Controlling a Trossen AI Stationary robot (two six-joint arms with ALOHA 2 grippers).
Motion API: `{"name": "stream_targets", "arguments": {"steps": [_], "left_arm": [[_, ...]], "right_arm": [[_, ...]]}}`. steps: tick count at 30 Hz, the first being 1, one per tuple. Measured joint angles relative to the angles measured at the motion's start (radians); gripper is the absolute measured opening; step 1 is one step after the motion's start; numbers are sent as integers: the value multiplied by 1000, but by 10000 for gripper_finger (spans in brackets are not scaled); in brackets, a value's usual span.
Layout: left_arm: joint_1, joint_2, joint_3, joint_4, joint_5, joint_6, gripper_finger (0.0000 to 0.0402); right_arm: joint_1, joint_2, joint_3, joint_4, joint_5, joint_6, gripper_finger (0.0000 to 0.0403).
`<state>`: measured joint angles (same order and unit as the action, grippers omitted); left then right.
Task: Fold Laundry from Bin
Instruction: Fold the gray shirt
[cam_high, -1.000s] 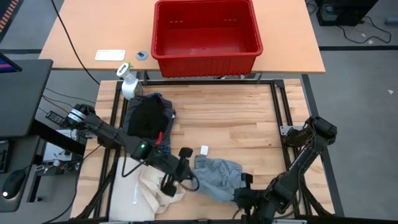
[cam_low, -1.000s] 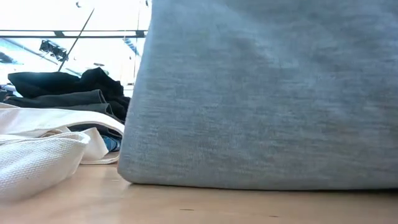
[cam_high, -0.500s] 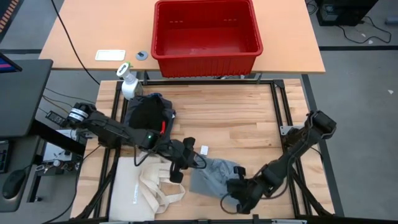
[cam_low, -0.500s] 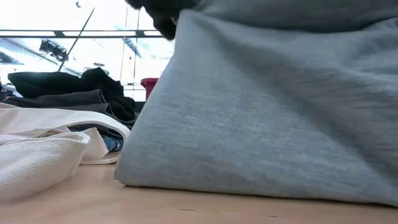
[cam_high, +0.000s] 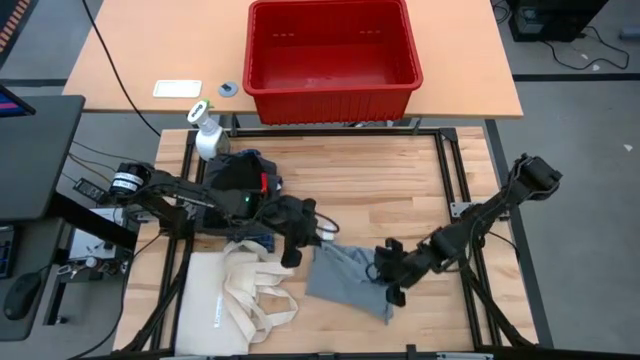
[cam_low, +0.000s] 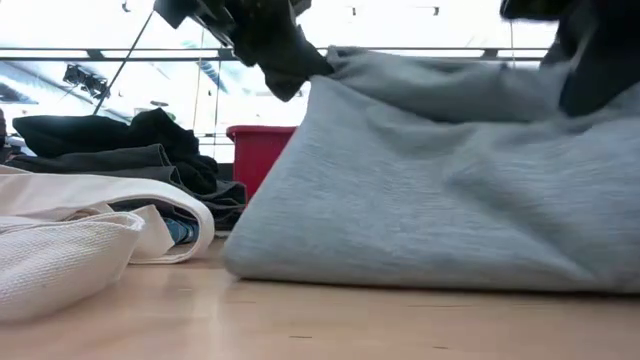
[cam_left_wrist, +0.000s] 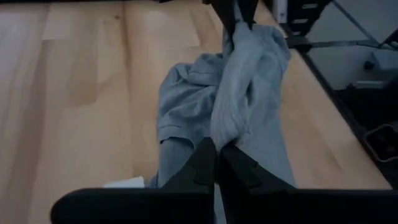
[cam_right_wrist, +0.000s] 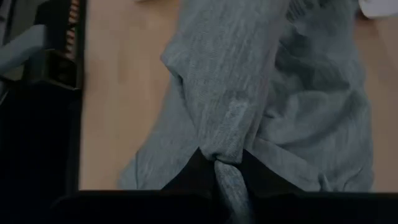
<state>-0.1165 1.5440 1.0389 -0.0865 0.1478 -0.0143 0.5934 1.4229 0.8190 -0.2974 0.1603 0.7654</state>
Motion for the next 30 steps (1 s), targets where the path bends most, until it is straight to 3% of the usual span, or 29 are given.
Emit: {"name": "stream_targets", "arguments": {"steps": [11,21,30], "left_arm": [[138,85,1,-22,47,10,11],[264,102,1,-19,80,51,11],[356,239,1,33,126,37,11]], "right_arm": [[-162,-37,-160,118,-134,-27,23],[-310,-41,-174,118,-244,-118,23],[-406,-41,-174,82,-314,-173,23]]}}
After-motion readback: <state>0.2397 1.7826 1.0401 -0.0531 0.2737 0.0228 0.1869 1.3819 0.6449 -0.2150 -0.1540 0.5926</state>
